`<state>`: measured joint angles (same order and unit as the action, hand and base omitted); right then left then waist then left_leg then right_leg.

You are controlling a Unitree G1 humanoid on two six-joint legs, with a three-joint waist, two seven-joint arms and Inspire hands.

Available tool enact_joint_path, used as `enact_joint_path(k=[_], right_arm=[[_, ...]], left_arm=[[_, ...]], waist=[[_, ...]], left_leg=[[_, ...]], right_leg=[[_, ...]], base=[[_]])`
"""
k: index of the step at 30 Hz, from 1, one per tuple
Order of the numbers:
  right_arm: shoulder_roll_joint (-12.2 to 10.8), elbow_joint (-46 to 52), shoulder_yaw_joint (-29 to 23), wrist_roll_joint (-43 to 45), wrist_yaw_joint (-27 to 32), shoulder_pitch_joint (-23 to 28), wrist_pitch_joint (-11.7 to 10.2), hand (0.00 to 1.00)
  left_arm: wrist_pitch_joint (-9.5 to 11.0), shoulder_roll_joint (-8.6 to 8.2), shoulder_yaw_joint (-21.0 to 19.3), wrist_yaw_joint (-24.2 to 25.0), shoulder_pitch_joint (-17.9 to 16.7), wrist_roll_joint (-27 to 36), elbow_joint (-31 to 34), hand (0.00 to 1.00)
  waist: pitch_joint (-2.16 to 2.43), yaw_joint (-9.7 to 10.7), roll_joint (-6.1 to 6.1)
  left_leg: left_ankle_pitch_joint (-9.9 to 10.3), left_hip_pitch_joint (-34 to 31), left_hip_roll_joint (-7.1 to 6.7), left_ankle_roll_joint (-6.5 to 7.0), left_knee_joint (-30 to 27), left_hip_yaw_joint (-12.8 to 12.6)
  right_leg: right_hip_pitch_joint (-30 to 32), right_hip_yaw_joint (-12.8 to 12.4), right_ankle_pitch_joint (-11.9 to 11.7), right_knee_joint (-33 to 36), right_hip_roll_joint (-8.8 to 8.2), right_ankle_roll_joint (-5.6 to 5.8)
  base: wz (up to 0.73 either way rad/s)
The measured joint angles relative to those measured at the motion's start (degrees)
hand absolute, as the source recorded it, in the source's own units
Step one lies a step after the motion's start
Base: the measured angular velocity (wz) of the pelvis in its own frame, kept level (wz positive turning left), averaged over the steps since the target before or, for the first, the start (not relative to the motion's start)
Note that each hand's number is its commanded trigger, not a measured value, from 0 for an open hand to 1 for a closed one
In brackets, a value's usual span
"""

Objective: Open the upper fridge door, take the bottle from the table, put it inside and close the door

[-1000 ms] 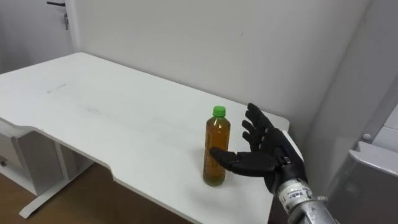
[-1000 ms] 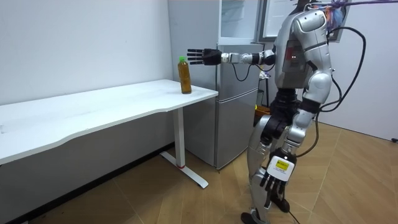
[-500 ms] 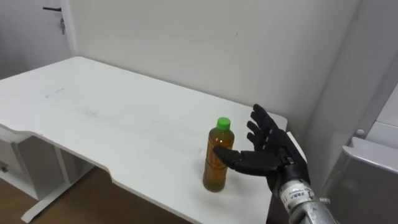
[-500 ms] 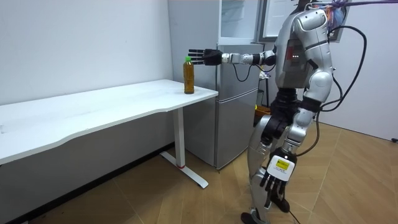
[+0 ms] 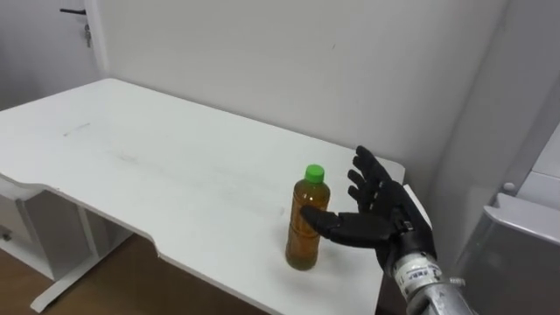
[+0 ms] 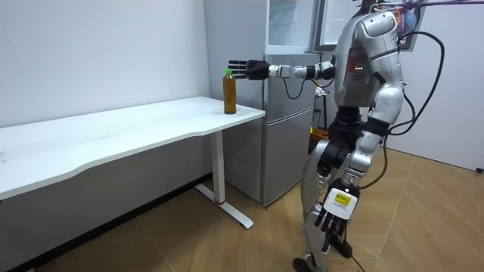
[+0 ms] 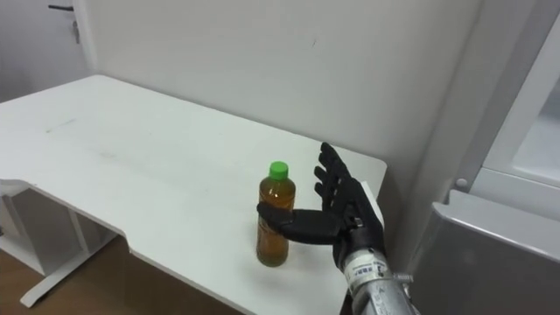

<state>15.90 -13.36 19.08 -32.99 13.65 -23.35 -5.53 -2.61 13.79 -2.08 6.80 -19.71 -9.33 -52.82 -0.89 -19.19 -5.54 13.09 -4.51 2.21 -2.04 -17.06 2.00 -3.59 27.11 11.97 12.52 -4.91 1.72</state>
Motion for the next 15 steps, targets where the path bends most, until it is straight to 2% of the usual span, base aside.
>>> enact_joint_path(k=[3,9,15], right_arm=[[-0.1,-2.8,0.5,0.0,0.1,0.0,-0.7,0.0],[-0.1,-7.8,3.0,0.0,0.1,0.0,-0.7,0.0],[-0.1,-12.1,4.6,-0.2,0.2,-0.3,-0.7,0.0]], left_arm=[[0.0,-0.03,0.0,0.0,0.0,0.0,-0.1,0.0],[-0.2,-0.25,0.1,-0.1,0.0,0.4,0.1,0.0],[-1.0,-0.23,1.2,-1.3,0.0,0.8,1.1,0.0]], waist=[[0.0,-0.5,-0.08],[0.04,-1.9,-0.24],[-0.22,-2.2,-0.62]], left_leg=[[0.0,-0.2,0.0,-0.02,-0.1,0.0],[0.0,-1.4,-0.2,-0.01,-0.7,0.8],[-0.6,-3.0,-0.81,0.01,-0.8,3.0]], right_leg=[[0.1,0.0,0.0,0.0,0.01,0.0],[0.7,0.8,0.0,0.1,-0.06,0.01],[1.1,3.4,0.0,0.1,-0.41,0.07]], base=[[0.0],[0.08],[0.19]])
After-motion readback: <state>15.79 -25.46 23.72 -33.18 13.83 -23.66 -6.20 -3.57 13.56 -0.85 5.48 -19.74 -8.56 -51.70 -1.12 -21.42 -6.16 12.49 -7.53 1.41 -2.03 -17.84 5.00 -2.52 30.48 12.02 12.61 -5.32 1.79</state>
